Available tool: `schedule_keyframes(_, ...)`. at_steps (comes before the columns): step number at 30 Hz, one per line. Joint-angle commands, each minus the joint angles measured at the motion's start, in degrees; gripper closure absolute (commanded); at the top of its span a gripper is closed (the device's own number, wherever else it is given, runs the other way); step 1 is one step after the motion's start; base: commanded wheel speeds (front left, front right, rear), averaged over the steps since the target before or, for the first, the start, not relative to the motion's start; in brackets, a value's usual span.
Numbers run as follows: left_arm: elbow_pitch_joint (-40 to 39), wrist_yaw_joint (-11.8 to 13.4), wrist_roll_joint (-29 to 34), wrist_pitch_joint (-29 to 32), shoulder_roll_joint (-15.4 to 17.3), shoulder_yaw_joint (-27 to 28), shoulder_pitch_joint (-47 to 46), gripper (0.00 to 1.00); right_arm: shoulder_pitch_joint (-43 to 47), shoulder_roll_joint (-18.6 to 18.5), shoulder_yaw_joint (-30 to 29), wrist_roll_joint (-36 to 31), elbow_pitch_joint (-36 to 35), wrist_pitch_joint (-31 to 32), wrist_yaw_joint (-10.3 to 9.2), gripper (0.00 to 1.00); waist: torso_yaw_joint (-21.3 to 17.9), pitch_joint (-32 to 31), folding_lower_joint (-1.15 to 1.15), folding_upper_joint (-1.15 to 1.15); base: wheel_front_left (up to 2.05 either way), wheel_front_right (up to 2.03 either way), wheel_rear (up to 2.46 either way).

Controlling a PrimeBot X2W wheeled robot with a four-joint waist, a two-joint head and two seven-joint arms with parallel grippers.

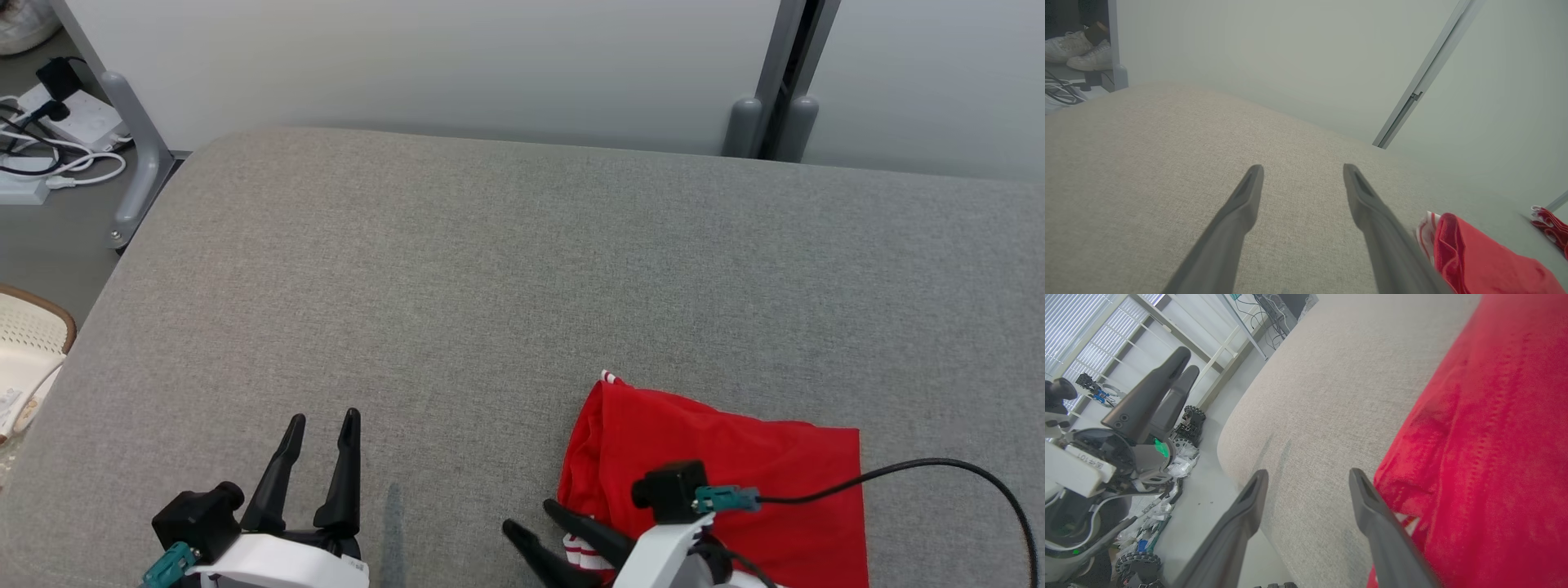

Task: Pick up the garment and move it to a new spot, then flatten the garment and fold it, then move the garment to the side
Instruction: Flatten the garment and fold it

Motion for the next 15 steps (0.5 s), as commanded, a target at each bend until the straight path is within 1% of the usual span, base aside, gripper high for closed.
schedule_keyframes(1, 0.1, -0.1, -0.2, -0.3, 0.3, 0.0, -0.9, 0.0, -0.3, 0.3, 1.1, 0.6, -1.0, 0.6, -0.01, 0.0, -0.1, -0.2, 0.0, 0.0, 0.0, 0.0, 0.0)
schedule_keyframes(5, 0.3, -0.1, -0.1, -0.3, 0.3, 0.4, -0.7, 0.0, -1.0, 0.2, 3.2, 0.8, -3.0, 0.1, -0.01, 0.0, -0.5, -0.9, 0.0, 0.0, 0.0, 0.0, 0.0)
schedule_keyframes(9, 0.0, -0.1, 0.2, -0.3, 0.3, 0.7, -0.2, 0.0, -2.5, -1.2, 2.0, 1.1, -4.9, -2.0, -0.01, 0.0, -1.1, -1.6, 0.0, 0.0, 0.0, 0.0, 0.0)
schedule_keyframes(12, -0.5, -0.1, 0.7, -0.3, 0.3, 1.1, 0.3, 0.0, -4.2, -3.8, -0.4, 0.2, -6.6, -3.9, -0.01, 0.0, -2.0, -2.3, 0.0, 0.0, 0.0, 0.0, 0.0)
schedule_keyframes(15, -1.4, -0.1, 1.1, -0.3, 0.2, 1.8, 0.5, 0.0, -5.8, -7.6, -4.1, -3.7, -7.6, -6.1, -0.01, 0.0, -3.3, -2.9, 0.0, 0.0, 0.0, 0.0, 0.0)
